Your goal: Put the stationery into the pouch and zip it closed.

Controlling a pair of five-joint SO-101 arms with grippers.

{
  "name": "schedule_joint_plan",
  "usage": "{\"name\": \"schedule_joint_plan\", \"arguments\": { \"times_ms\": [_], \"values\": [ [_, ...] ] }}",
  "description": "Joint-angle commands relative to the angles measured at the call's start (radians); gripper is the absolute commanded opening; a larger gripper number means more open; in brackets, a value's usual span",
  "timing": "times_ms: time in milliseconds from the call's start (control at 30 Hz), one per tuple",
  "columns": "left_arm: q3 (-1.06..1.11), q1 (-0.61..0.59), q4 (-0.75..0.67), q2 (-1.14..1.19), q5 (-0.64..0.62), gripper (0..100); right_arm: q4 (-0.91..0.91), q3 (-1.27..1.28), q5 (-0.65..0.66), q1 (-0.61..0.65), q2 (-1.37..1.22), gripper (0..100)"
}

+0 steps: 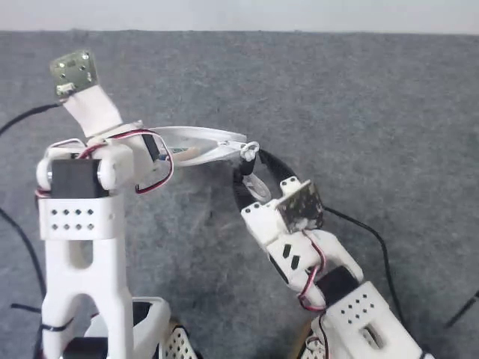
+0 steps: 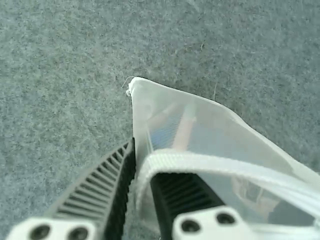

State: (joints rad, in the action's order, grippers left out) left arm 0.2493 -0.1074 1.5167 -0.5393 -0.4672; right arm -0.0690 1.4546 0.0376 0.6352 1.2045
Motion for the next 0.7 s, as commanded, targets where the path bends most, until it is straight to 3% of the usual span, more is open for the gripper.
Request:
{"name": "schedule_joint_plan", "arguments": {
  "times_ms": [0, 367, 667],
  "values": [
    [-0.002, -0.006, -0.028, -0.014, 0.002, 1, 0.028, -0.077, -0.023, -0.033, -0.022, 18.0],
    [-0.002, -0.005, -0.028, -0.012, 0.002, 1, 0.097, -0.061, -0.025, -0.031, -0.021, 18.0],
    [-0.002, -0.005, -0.028, -0.009, 0.002, 1, 0.125, -0.051, -0.017, -0.031, -0.021, 8.0]
  ]
}}
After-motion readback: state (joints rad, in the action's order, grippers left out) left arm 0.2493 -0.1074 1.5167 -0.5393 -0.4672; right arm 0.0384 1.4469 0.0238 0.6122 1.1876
